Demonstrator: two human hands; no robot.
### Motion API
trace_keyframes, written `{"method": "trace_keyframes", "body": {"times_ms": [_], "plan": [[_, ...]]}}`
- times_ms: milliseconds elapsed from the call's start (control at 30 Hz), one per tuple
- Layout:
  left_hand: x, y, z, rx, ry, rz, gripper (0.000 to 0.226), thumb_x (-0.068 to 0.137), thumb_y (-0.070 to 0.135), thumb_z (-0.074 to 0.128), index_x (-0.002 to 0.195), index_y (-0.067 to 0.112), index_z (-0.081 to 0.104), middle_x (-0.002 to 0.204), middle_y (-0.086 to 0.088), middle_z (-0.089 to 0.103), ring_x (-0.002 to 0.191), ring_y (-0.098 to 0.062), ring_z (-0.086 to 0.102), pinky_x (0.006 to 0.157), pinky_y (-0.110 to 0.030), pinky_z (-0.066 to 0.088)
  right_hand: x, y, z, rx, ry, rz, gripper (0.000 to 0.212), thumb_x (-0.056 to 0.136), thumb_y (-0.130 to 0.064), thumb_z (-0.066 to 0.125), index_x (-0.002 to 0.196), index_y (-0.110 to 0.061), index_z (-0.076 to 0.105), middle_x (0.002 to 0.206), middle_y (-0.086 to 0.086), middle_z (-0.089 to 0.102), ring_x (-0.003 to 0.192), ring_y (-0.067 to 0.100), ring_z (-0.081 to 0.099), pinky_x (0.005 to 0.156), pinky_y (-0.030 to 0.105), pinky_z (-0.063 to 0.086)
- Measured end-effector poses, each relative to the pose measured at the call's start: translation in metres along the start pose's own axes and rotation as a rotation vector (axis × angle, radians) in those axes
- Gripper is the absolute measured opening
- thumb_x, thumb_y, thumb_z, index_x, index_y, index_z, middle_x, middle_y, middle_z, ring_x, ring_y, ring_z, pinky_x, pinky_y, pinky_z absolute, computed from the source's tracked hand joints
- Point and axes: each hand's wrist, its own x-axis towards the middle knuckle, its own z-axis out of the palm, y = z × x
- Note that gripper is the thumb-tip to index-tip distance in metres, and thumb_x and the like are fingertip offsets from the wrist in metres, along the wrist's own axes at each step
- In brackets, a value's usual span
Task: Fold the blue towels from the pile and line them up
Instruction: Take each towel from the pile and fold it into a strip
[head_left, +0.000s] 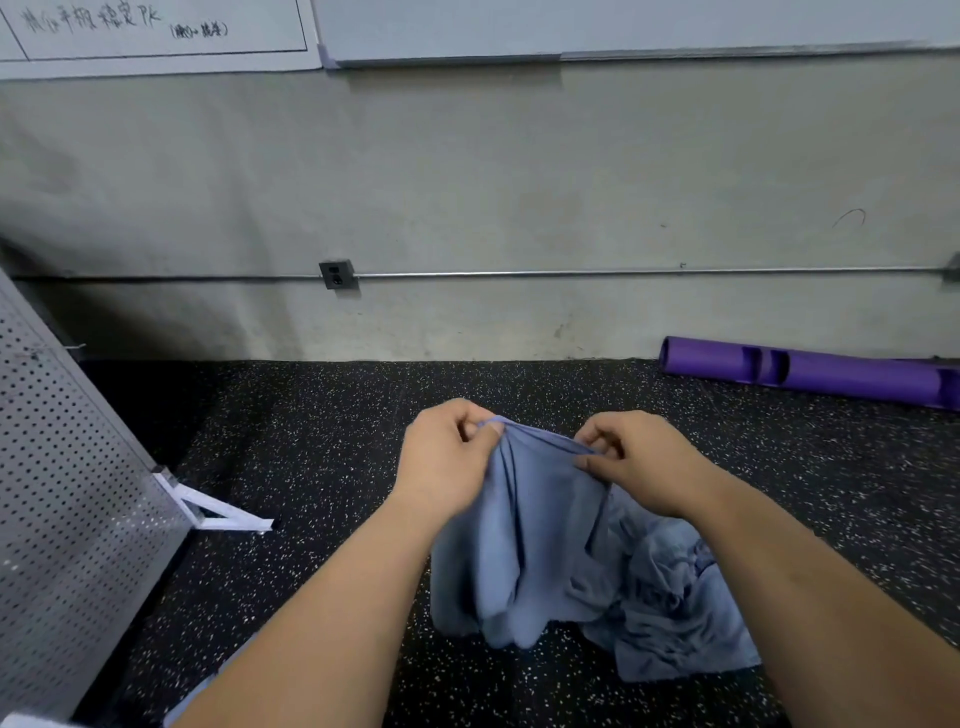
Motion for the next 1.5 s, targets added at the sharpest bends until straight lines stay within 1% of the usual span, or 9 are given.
{"method": "trace_keyframes", "body": {"times_ms": [167,367,500,567,800,1167,1267,1367,1500], "plan": [[0.001,-0.010,-0.008,0.132,-0.047,-0.029,0.006,0.094,0.026,0.078,0.092,0.031,0.076,0.072,0.011,0.066,0.063,-0.002,0.058,0.064,-0.021,0.042,0.000,0.006,-0.004,0.090,0.106,0.011,0.013,0.092,-0.024,0.082,0.086,-0.035,0.075,0.075,-0.015,0.072,0.065,0.005,0.064,0.061,0.012,0.047],[-0.009,0.000,0.005,0.078,-0.254,0.131,0.035,0.091,0.029,0.082,0.124,0.038,0.073,0.073,0.010,0.067,0.071,-0.004,0.063,0.077,-0.025,0.053,-0.003,-0.014,0.003,0.175,0.061,-0.095,0.015,0.092,-0.022,0.080,0.092,-0.036,0.079,0.079,-0.020,0.072,0.066,-0.002,0.061,0.067,0.011,0.047],[-0.012,0.005,0.015,0.079,-0.275,0.164,0.006,0.092,0.027,0.081,0.097,0.029,0.078,0.070,0.006,0.065,0.065,-0.004,0.054,0.072,-0.031,0.051,-0.004,-0.026,0.006,0.221,0.043,-0.139,0.012,0.092,-0.020,0.081,0.093,-0.032,0.081,0.081,-0.019,0.075,0.070,-0.004,0.064,0.070,0.011,0.048],[-0.013,0.006,0.016,0.084,-0.262,0.161,0.007,0.093,0.025,0.080,0.088,0.024,0.076,0.068,0.005,0.065,0.063,-0.004,0.051,0.067,-0.029,0.048,-0.004,-0.028,0.006,0.214,0.048,-0.135,0.012,0.090,-0.021,0.082,0.093,-0.033,0.081,0.081,-0.018,0.075,0.070,-0.003,0.064,0.069,0.011,0.048],[-0.009,0.004,0.007,0.160,-0.148,0.104,0.009,0.094,0.030,0.077,0.085,0.027,0.076,0.073,0.009,0.070,0.065,-0.001,0.059,0.063,-0.014,0.042,-0.003,-0.012,0.000,-0.001,0.030,0.029,0.019,0.085,-0.020,0.076,0.084,-0.038,0.079,0.073,-0.026,0.072,0.070,-0.004,0.067,0.066,0.017,0.051],[-0.001,-0.008,-0.005,0.268,0.009,-0.060,0.014,0.096,0.031,0.077,0.082,0.028,0.073,0.078,0.014,0.071,0.079,-0.004,0.067,0.074,-0.026,0.051,-0.005,0.003,-0.010,-0.072,0.042,0.125,0.016,0.096,-0.033,0.073,0.083,-0.042,0.075,0.087,-0.020,0.073,0.080,-0.008,0.062,0.063,0.013,0.039],[-0.001,-0.007,-0.009,0.280,0.053,-0.069,0.012,0.097,0.030,0.075,0.085,0.026,0.074,0.076,0.014,0.070,0.076,-0.004,0.066,0.073,-0.027,0.051,-0.004,0.007,-0.010,0.077,0.078,0.125,0.017,0.097,-0.027,0.074,0.086,-0.040,0.075,0.070,-0.014,0.072,0.066,0.005,0.067,0.065,0.022,0.048],[-0.001,-0.007,-0.010,0.220,0.062,-0.085,0.007,0.096,0.028,0.076,0.089,0.026,0.077,0.077,0.015,0.070,0.075,-0.001,0.065,0.072,-0.023,0.051,-0.007,0.002,-0.012,0.389,0.095,0.123,0.015,0.099,-0.016,0.071,0.099,-0.029,0.079,0.053,-0.006,0.059,0.057,0.015,0.055,0.067,0.038,0.054],[0.000,-0.007,-0.007,0.061,0.035,-0.095,0.008,0.094,0.024,0.079,0.100,0.030,0.077,0.072,0.009,0.072,0.067,0.000,0.062,0.070,-0.018,0.045,-0.012,-0.010,-0.015,0.567,0.061,0.141,0.022,0.103,-0.014,0.066,0.099,-0.027,0.083,0.091,0.022,0.074,0.079,0.027,0.068,0.075,0.038,0.063]]}}
